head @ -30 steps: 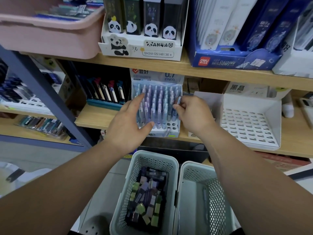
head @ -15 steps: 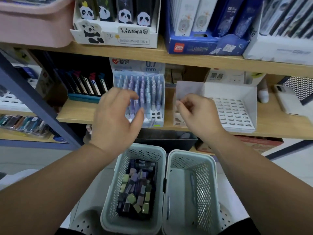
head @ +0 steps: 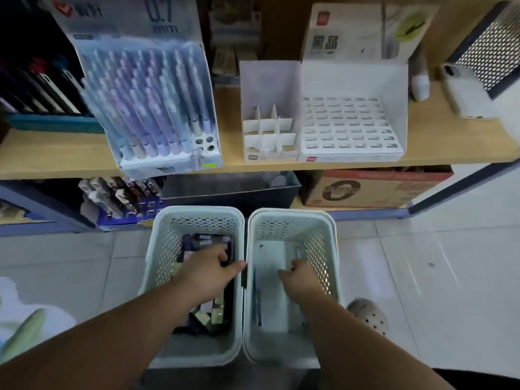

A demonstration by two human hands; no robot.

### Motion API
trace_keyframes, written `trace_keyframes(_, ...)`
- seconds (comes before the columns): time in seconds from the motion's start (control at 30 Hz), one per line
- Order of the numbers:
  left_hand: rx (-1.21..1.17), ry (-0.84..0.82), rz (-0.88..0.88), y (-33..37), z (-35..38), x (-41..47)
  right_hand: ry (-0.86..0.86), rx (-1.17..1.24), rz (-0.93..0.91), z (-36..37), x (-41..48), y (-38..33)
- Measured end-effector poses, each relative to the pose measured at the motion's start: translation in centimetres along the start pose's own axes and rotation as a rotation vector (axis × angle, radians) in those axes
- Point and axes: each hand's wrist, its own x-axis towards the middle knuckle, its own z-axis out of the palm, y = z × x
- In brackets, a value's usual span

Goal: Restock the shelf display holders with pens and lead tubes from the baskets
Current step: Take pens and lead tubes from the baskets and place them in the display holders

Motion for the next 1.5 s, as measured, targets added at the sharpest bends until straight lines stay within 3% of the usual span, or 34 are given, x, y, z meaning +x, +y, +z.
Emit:
trace_keyframes(0.3, -0.143, 0.036, -0.018, -1.8, 5.3, 1.2, 0.064, -0.313, 0.116, 5.3, 3.9, 4.4)
trace_keyframes(0.4, -0.193, 0.029, -0.031, -2.2, 5.7, 1.2, 0.136, -0.251, 0.157, 6.0, 4.6, 4.6)
trace_keyframes(0.6, -0.252, 0.014, -0.044, -2.4, 5.8, 1.3, 0.040, -0.117, 0.072, 7.9, 4.7, 4.3)
trace_keyframes(0.77, -0.245, 0.013, -0.071, -2.4, 5.7, 1.2, 0.113, 0.108, 0.279, 7.1, 6.0, 2.9)
trace_keyframes(0.9, -0.242, 0.012, -0.081, -2.4, 5.8, 1.2, 0.118, 0.046, 0.278, 5.9, 7.8, 2.4)
trace_keyframes(1.03, -0.284, -0.010, -0.071, -2.5, 5.6, 1.4, 0.074, 0.076, 0.267, 5.8, 8.0, 3.2)
trace_keyframes(1.17, -0.287, -0.001, -0.064, -2.5, 5.6, 1.3, -0.154, 0.017, 0.100, 6.9, 6.1, 4.0)
trace_keyframes(1.23, -0.308, 0.002, -0.076, -2.5, 5.6, 1.4, -0.184, -0.006, 0.055, 7.7, 5.7, 4.2)
trace_keyframes(1.5, -0.357, -0.044, -0.101, -2.1, 5.4, 1.5, -0.235, 0.220, 0.133, 8.4, 5.2, 3.7)
